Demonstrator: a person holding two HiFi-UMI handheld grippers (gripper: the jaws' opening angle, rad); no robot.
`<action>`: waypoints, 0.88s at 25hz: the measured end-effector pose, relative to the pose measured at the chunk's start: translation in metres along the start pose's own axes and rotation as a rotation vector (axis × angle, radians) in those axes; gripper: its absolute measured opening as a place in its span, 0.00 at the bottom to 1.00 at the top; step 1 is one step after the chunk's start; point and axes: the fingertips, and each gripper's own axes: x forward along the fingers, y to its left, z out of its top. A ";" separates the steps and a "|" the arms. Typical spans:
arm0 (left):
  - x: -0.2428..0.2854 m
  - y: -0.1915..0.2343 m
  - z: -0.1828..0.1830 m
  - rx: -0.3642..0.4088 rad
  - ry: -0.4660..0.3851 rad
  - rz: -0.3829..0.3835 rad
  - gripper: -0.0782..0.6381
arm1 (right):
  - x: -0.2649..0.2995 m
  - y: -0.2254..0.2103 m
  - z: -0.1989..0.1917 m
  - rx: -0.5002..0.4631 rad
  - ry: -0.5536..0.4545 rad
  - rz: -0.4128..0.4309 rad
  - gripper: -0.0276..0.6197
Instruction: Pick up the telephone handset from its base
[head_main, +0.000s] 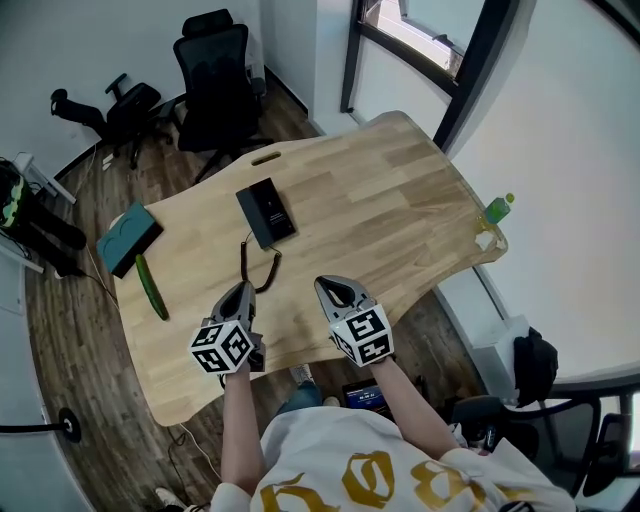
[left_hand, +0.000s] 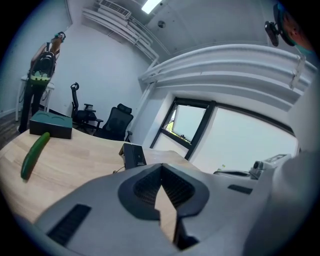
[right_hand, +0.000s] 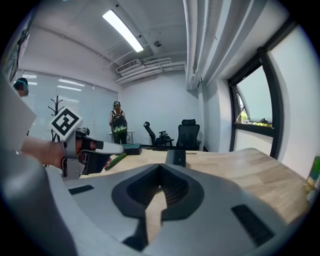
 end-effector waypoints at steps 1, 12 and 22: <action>0.009 0.005 0.003 -0.002 0.007 -0.003 0.12 | 0.009 -0.006 0.001 0.005 0.006 -0.005 0.05; 0.087 0.070 0.035 -0.051 0.039 -0.016 0.12 | 0.092 -0.039 0.009 0.044 0.063 -0.042 0.05; 0.118 0.082 0.048 -0.040 0.053 -0.040 0.12 | 0.110 -0.055 0.022 0.103 0.024 -0.064 0.05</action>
